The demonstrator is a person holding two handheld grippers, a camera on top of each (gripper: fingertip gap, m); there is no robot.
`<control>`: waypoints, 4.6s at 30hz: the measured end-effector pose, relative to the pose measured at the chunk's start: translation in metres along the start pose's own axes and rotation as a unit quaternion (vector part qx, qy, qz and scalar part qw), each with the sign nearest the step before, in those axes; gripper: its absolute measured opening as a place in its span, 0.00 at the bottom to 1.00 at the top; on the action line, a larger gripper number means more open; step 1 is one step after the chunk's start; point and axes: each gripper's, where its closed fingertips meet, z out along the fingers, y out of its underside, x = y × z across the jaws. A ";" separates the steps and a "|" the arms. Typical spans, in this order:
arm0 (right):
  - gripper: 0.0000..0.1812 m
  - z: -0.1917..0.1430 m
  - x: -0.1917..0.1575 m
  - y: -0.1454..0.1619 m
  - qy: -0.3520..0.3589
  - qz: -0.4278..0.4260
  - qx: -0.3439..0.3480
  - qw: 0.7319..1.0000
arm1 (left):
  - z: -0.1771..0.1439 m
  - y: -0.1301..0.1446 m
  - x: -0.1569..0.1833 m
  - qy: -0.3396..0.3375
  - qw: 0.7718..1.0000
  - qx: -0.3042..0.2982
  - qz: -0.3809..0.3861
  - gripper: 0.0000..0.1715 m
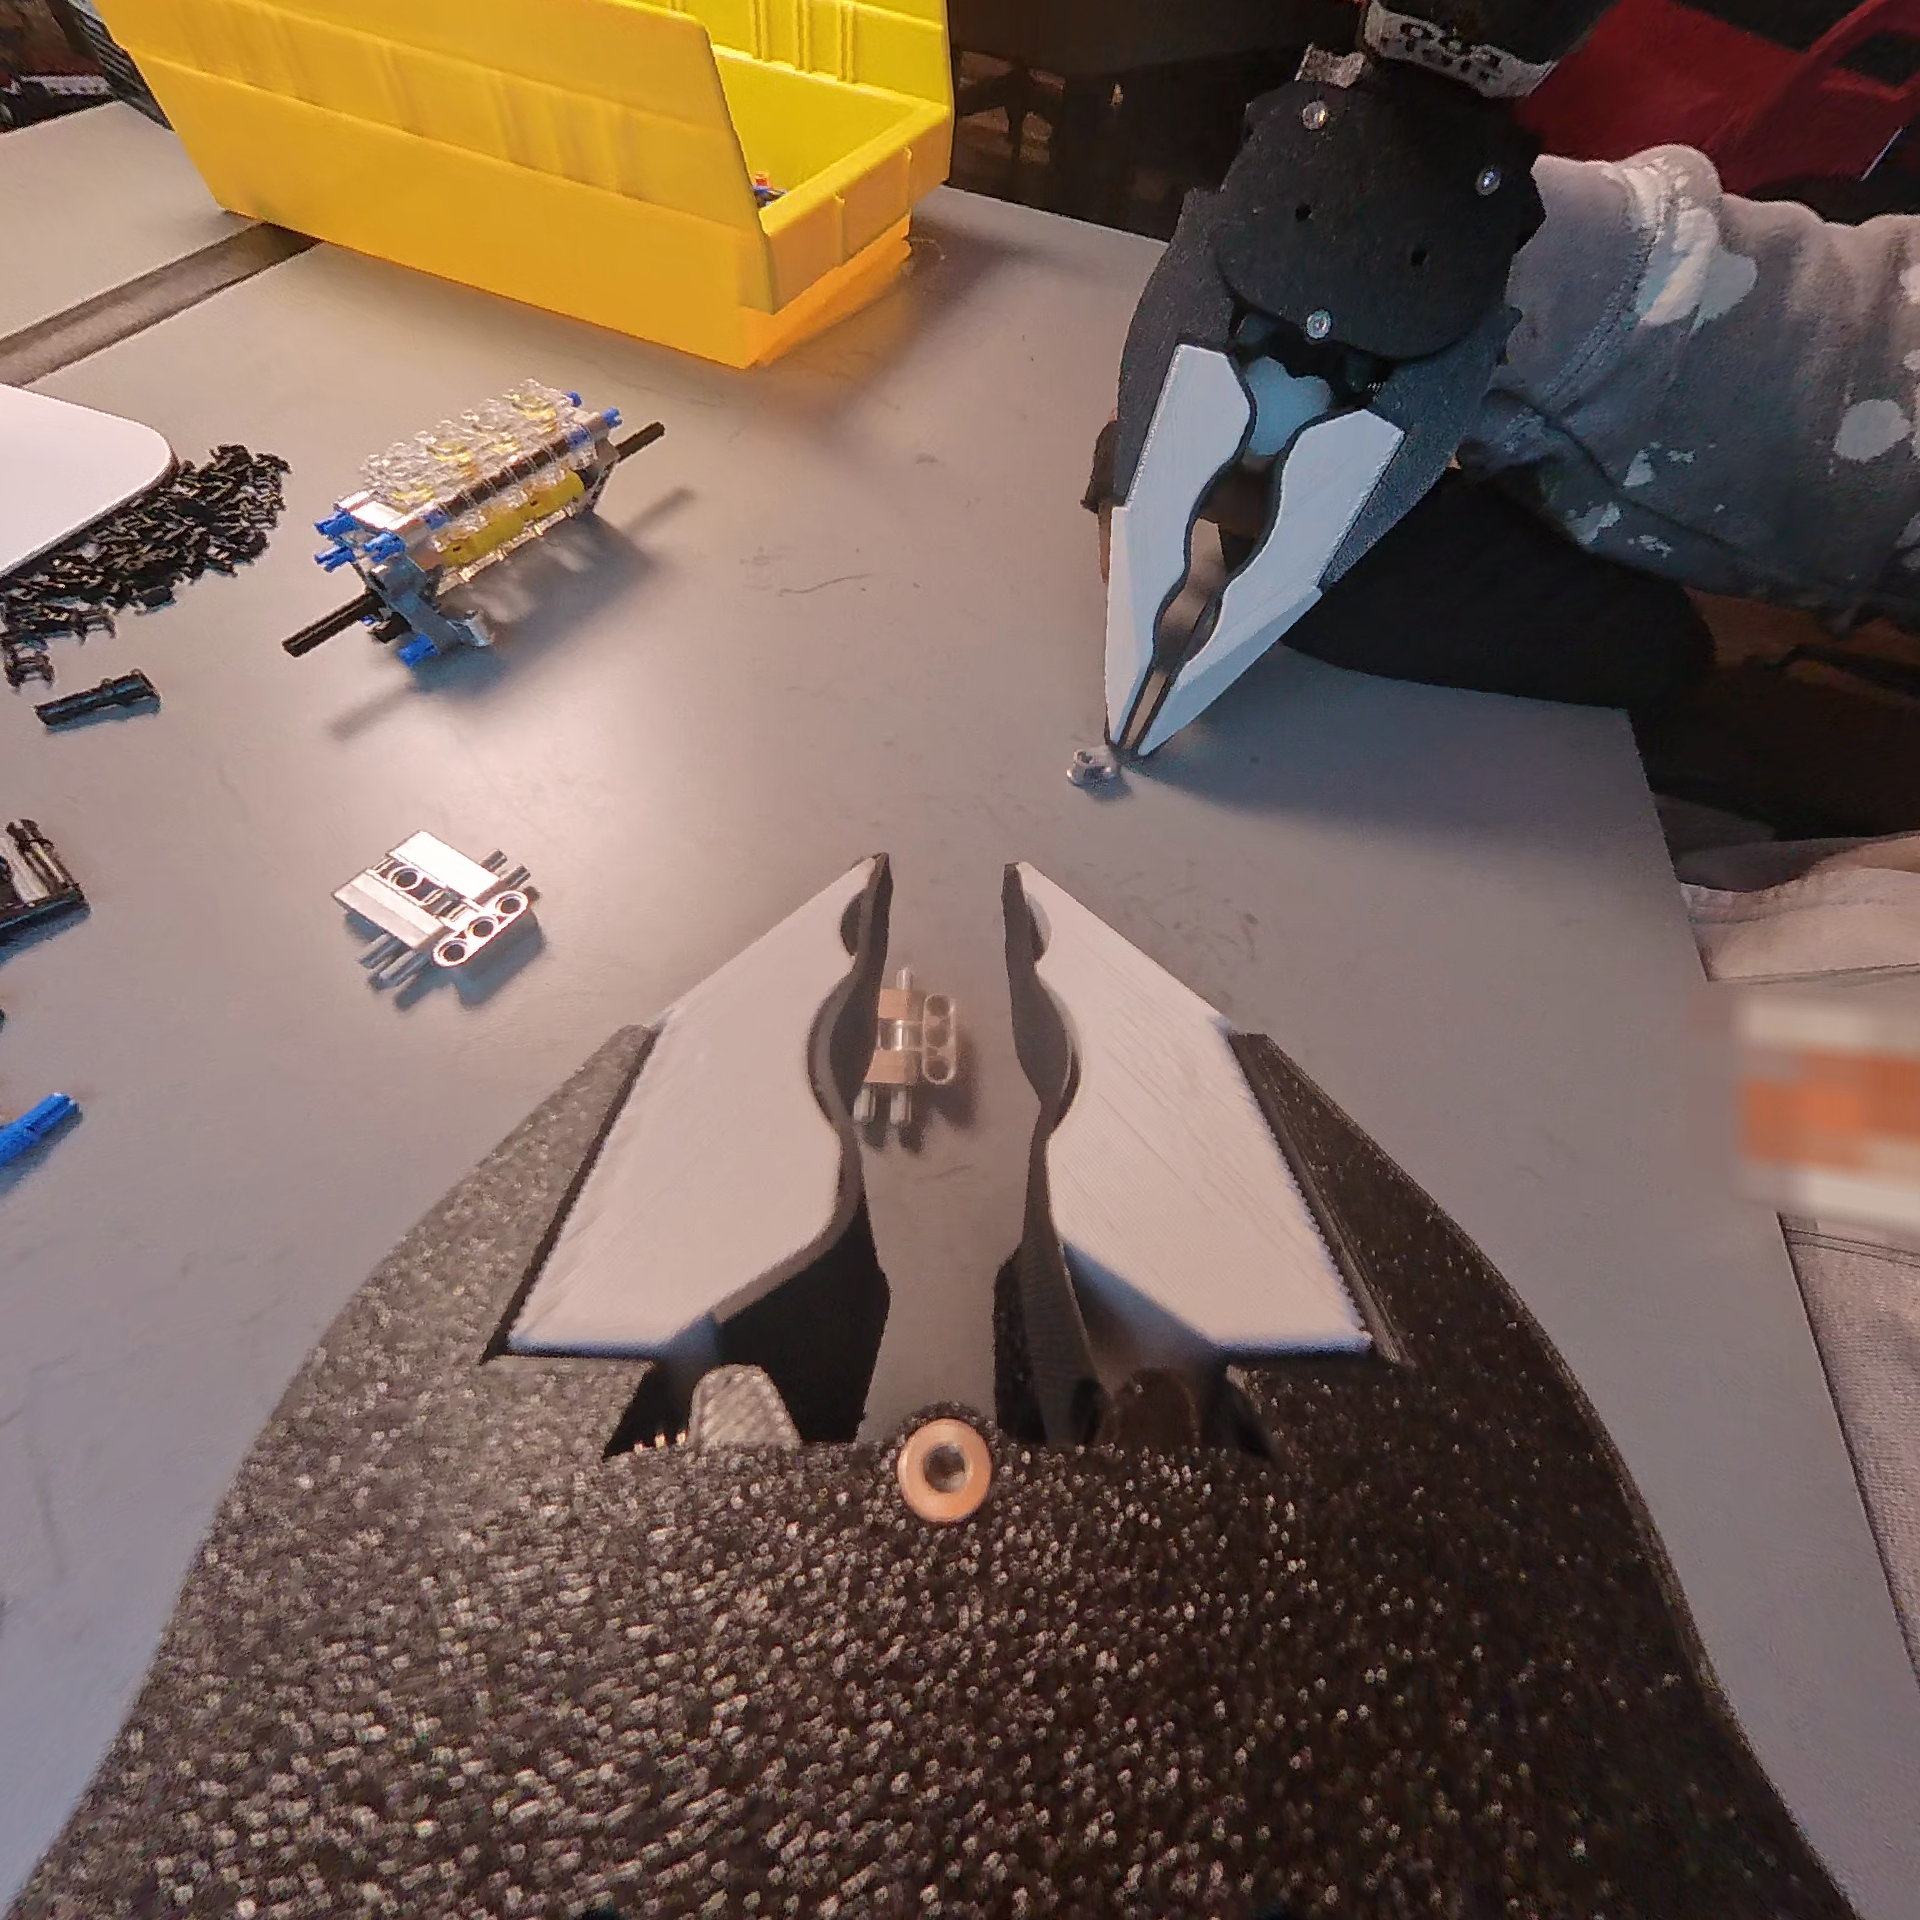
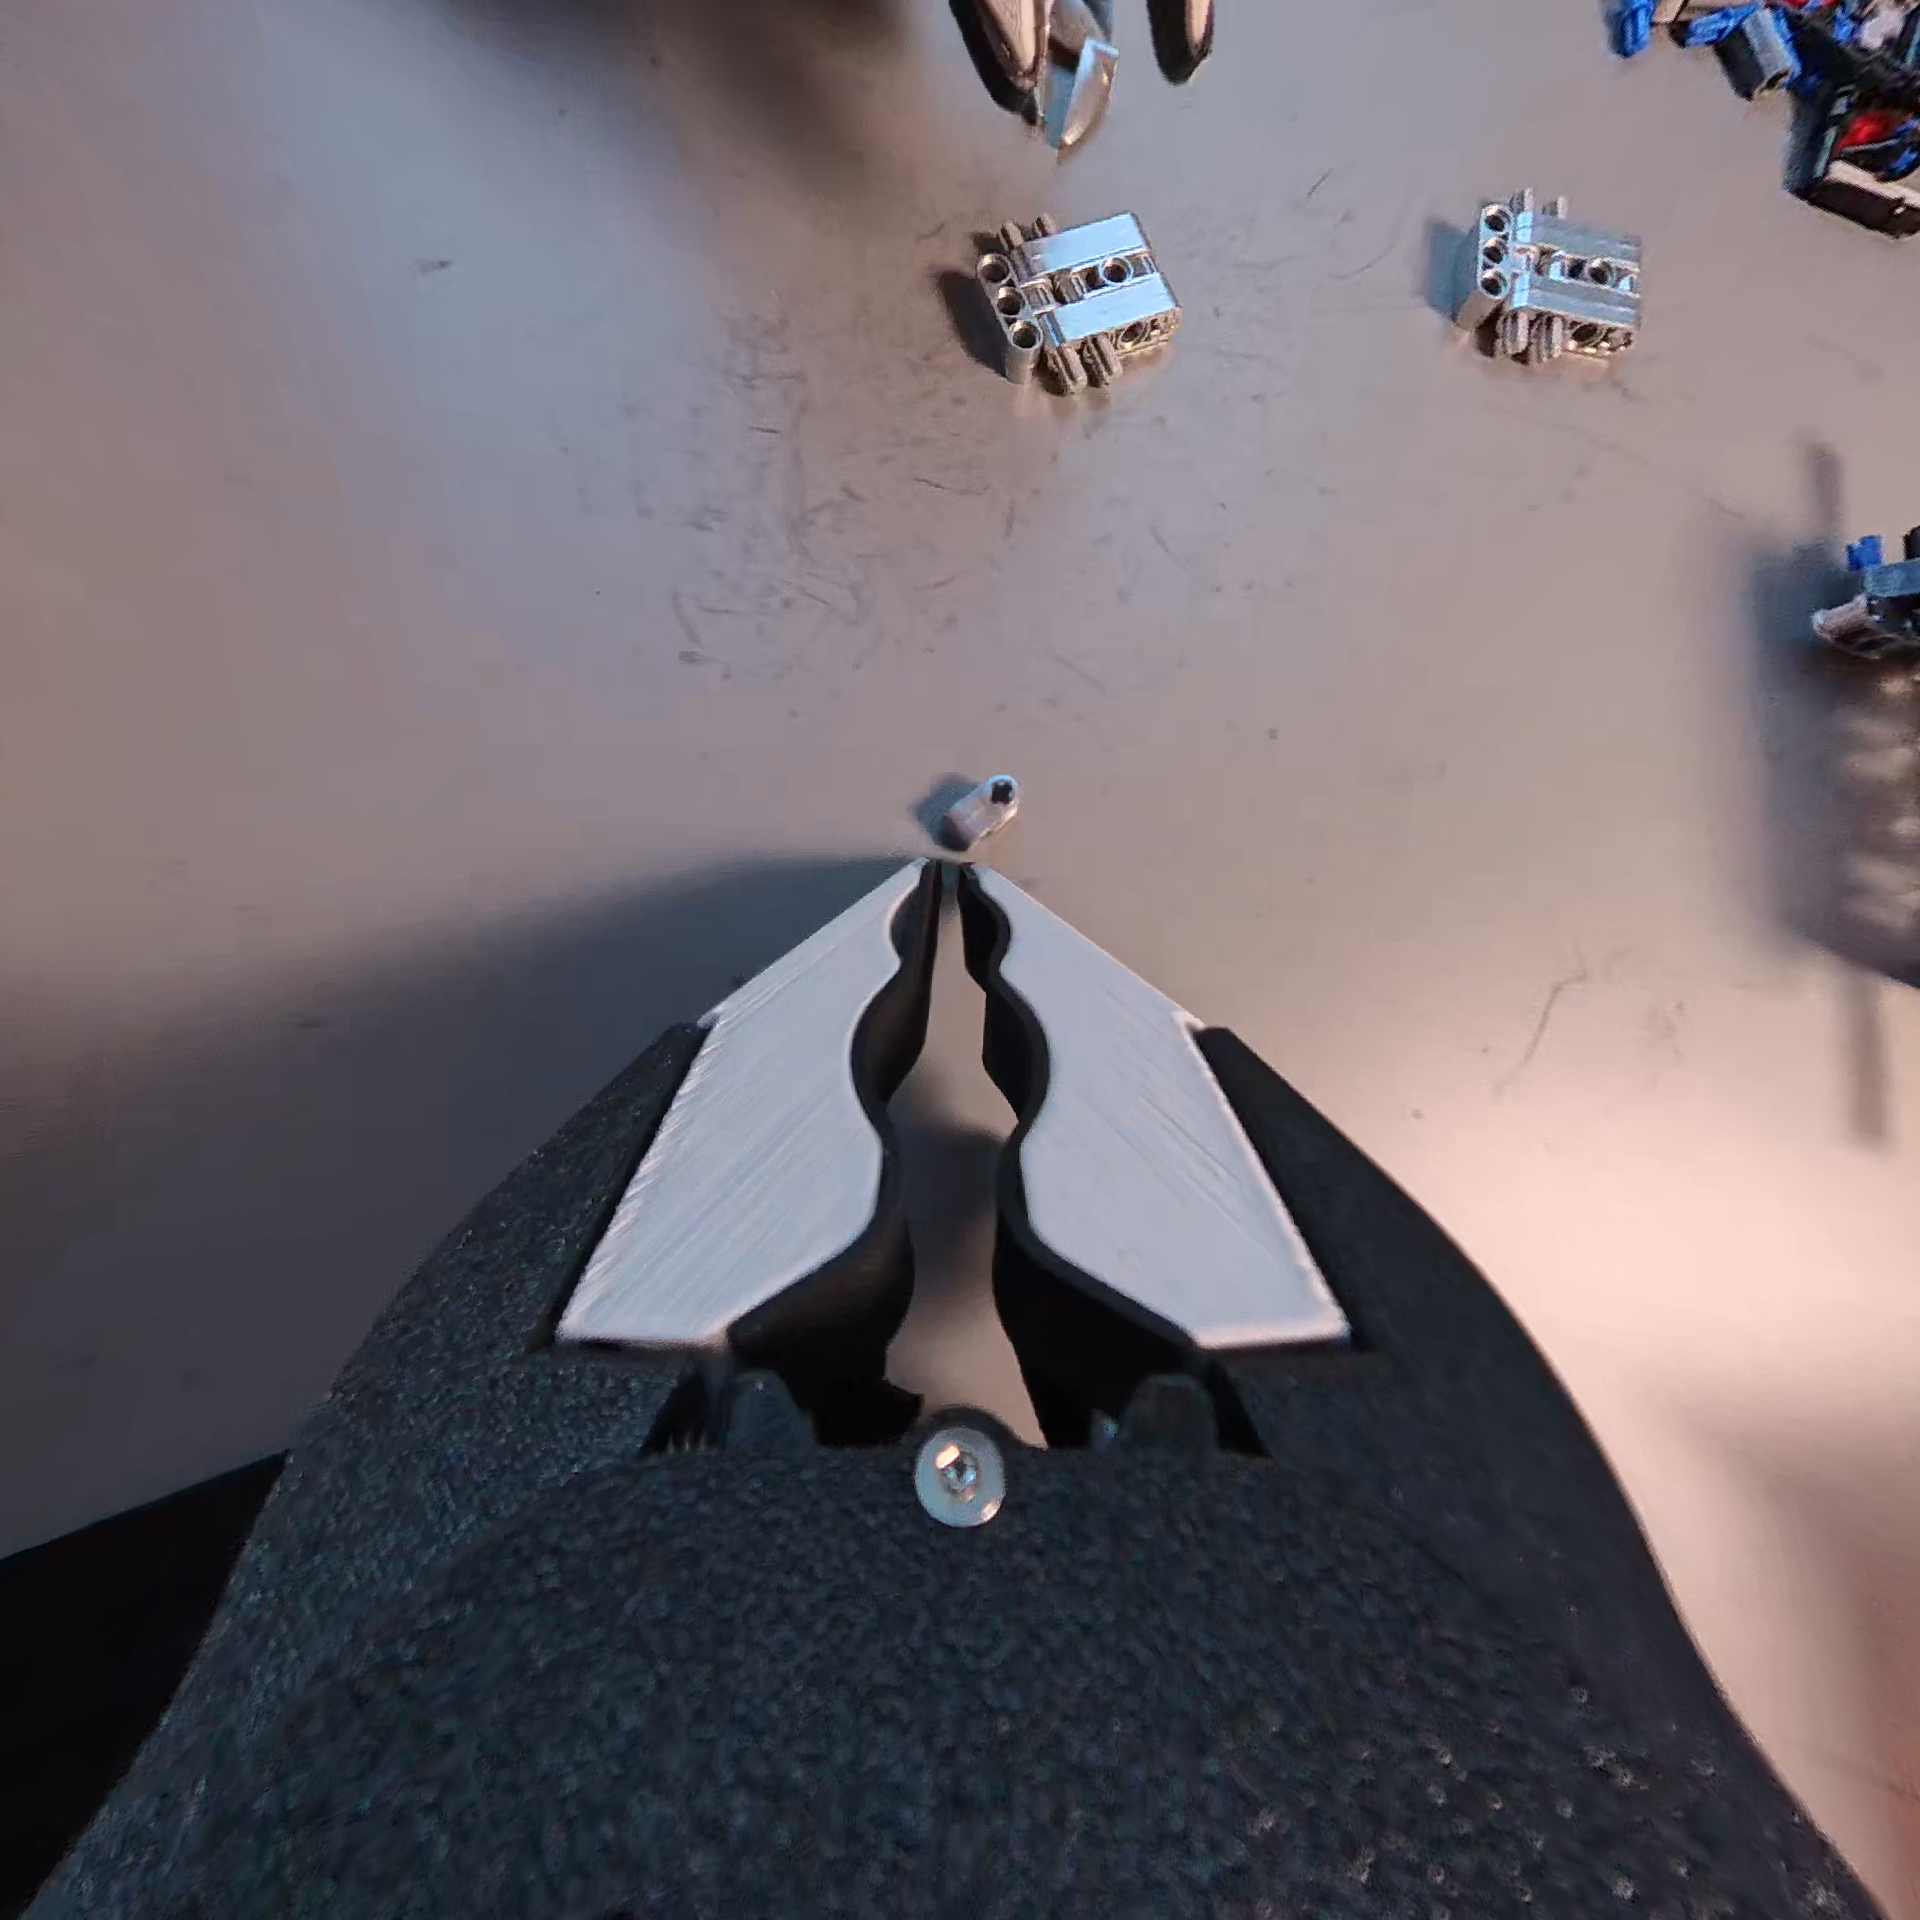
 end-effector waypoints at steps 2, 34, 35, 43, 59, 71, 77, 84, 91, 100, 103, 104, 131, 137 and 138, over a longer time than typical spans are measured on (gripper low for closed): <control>0.01 0.001 -0.002 -0.001 -0.005 -0.004 -0.003 1.000 | 0.001 0.002 0.002 0.000 1.000 -0.006 0.007 0.12; 0.04 -0.026 0.001 -0.147 0.121 -0.127 0.212 0.961 | -0.030 -0.057 0.039 0.226 0.934 0.154 -0.229 0.09; 0.04 -0.025 0.003 -0.148 0.127 -0.133 0.210 0.960 | -0.030 -0.058 0.040 0.228 0.934 0.154 -0.229 0.08; 0.04 -0.017 0.010 -0.147 0.187 -0.202 0.169 0.946 | -0.025 -0.052 0.031 0.205 0.937 0.142 -0.245 0.05; 0.08 -0.040 0.017 -0.169 -0.012 0.130 0.378 0.917 | -0.038 -0.072 0.020 -0.036 0.980 0.176 0.087 0.04; 0.09 -0.035 0.016 -0.183 -0.197 0.335 0.479 0.787 | -0.040 -0.080 0.018 -0.182 0.927 0.173 0.278 0.04; 0.04 -0.031 0.015 -0.182 -0.208 0.341 0.480 0.781 | -0.037 -0.079 0.015 -0.206 0.917 0.157 0.303 0.04; 0.04 -0.028 0.016 -0.178 -0.168 0.308 0.473 0.808 | -0.033 -0.075 0.011 -0.204 0.923 0.153 0.287 0.04; 0.04 -0.021 0.036 -0.153 0.052 0.129 0.377 0.916 | -0.031 -0.066 0.000 -0.029 0.984 0.177 -0.010 0.07; 0.04 -0.002 0.023 -0.145 0.177 -0.066 0.270 0.944 | -0.016 -0.047 0.003 0.087 0.968 0.139 -0.188 0.11; 0.04 0.001 0.024 -0.141 0.189 -0.078 0.251 0.946 | -0.014 -0.045 0.006 0.114 0.959 0.132 -0.222 0.11; 0.04 0.002 0.024 -0.141 0.192 -0.081 0.248 0.946 | -0.014 -0.044 0.006 0.116 0.958 0.130 -0.226 0.11; 0.04 0.019 0.030 -0.133 0.327 -0.249 0.117 0.904 | -0.005 -0.022 0.003 0.077 0.967 0.077 -0.231 0.09; 0.04 0.017 0.028 -0.136 0.318 -0.238 0.139 0.907 | -0.008 -0.025 0.006 0.078 0.973 0.080 -0.203 0.08; 0.04 0.015 0.027 -0.137 0.308 -0.224 0.155 0.912 | -0.009 -0.027 0.007 0.081 0.974 0.084 -0.194 0.08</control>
